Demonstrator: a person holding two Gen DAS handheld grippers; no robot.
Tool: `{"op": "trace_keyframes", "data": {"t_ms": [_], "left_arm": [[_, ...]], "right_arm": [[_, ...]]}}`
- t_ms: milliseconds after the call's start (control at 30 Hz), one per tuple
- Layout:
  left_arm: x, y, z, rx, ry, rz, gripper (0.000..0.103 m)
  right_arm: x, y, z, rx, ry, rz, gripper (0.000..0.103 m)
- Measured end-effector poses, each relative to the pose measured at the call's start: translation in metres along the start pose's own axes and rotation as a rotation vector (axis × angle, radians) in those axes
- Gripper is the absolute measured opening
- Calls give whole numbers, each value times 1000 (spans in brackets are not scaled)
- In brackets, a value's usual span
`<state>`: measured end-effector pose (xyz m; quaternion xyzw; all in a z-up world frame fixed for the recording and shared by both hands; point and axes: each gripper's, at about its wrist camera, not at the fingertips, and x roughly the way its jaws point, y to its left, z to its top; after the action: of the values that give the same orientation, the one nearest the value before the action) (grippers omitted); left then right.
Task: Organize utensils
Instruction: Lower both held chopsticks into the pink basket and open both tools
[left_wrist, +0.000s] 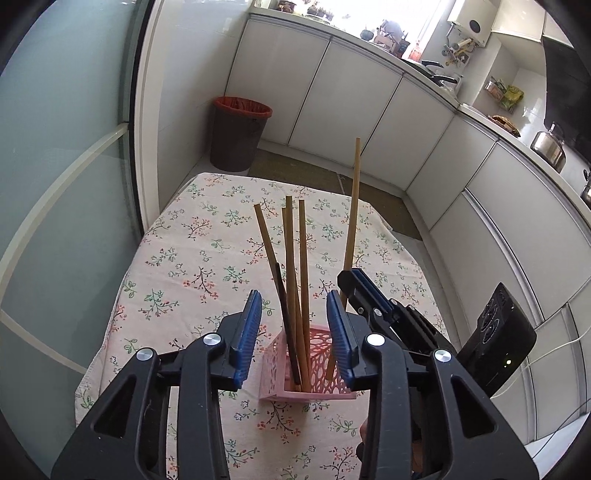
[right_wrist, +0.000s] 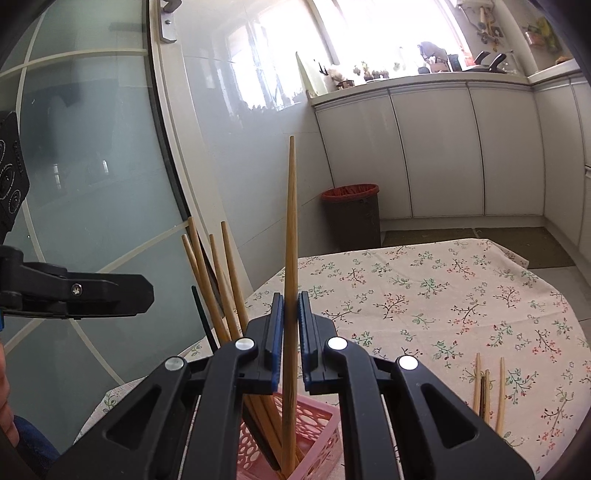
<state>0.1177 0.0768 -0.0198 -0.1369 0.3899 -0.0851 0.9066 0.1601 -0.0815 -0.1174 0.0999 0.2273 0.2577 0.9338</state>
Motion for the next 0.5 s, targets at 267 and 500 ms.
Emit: {"op": "trace_keyframes", "data": {"t_ms": [267,500], "left_arm": [[0,5,0,-10,-3,-1,36],[0,4,0,-9,0,-3,36]], "right_arm": [[-1,2,-4,-4,13,-5,9],[-10,2,-3,-3,35,29,9]]}}
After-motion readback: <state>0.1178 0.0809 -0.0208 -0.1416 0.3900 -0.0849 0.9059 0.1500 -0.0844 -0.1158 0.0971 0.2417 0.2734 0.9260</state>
